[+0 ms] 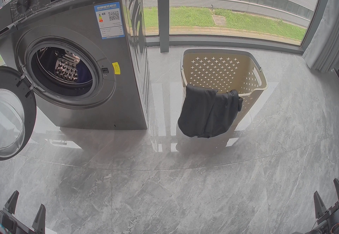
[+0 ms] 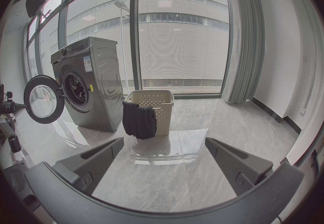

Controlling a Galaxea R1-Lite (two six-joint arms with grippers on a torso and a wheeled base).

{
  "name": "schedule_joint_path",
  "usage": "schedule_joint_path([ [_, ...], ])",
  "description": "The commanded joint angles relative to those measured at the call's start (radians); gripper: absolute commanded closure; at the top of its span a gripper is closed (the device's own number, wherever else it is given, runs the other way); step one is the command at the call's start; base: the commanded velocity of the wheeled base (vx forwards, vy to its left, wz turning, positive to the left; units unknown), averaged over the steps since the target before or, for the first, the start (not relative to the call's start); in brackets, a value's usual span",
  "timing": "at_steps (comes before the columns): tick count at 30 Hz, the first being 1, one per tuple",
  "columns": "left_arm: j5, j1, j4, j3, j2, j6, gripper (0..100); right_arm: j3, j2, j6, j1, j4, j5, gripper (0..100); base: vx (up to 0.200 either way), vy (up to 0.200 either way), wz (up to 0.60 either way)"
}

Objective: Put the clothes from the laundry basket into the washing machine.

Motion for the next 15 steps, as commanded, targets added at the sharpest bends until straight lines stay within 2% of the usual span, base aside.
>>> schedule_joint_path([
  [1,0.0,0.0,0.0,0.016,-0.013,-0.001,0,0.016,0.002,0.0,0.0,0.0,0.0,0,0.2,0.0,0.0],
  [15,0.0,0.0,0.0,0.016,-0.013,-0.002,0,0.016,0.002,0.0,0.0,0.0,0.0,0,0.2,0.0,0.0],
])
